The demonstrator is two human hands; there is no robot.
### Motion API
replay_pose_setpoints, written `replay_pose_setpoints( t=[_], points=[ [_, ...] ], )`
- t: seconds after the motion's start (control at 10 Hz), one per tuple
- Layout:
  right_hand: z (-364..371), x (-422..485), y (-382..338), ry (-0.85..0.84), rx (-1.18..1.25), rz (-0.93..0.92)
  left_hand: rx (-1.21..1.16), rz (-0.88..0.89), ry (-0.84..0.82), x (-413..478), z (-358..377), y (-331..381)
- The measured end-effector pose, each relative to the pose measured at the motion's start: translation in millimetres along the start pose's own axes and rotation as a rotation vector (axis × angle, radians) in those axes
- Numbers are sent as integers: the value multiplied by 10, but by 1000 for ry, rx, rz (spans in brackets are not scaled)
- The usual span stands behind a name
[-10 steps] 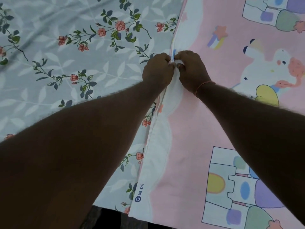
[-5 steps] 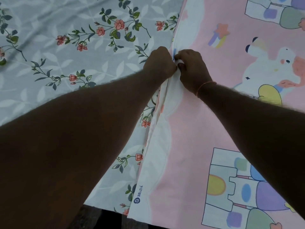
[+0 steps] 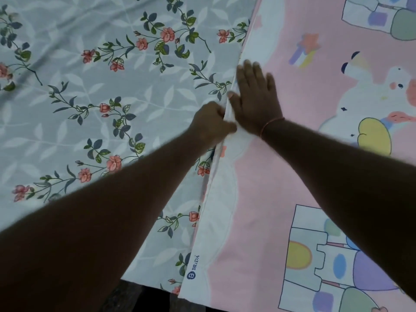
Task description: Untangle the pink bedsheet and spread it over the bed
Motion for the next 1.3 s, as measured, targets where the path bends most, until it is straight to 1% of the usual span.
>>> replay_pose_setpoints(
  t=[0.1,0.2,0.3,0.5,0.6,0.7,0.8,0.9,1.0,1.1,1.2,1.3],
  points=[
    [126,-261,-161,-20,-21,-30,-2,-43,119,-254,20,-260],
    [260,-544,-338,-35,-51,-2,-22,-10,174,-546,94,-425],
    [364,-834,-559,-54,-17,14,-2,19,71,-838,262,-624],
    [672,-1802,-1003,-107,59,5,-54,-32,-116,-1633,515,-1164],
    [788,-2234,-1148,-120,112,62,-175,-17,-170,-1927,566,-1332],
    [837,-2590,-1294,-114,156,124,-180,-108,-216,-2197,592,-1543],
    [922,-2952,-1482,-136,172,174,26,-70,-219,-2433,587,-1648],
    [1009,-3306,-1702,-146,204,262,250,18,-158,-2587,487,-1648],
    [1018,-3574,-1943,-211,256,343,576,118,-174,-2704,373,-1650],
    [884,-3686,-2098,-373,363,398,795,244,-271,-2851,280,-1651],
    [555,-3708,-2177,-517,458,428,1109,385,-435,-3065,250,-1558],
    [162,-3731,-2324,-613,417,398,1151,501,-424,-3294,209,-1266]
  ],
)
Point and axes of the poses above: each hand's wrist, its own x-axis towards the middle knuckle, its own z-axis out of the palm, y = z × x, the point moved 5 cm from there along x, towards the middle knuckle, and after that the axes turned 9 degrees about -y, right-handed, at the moved point
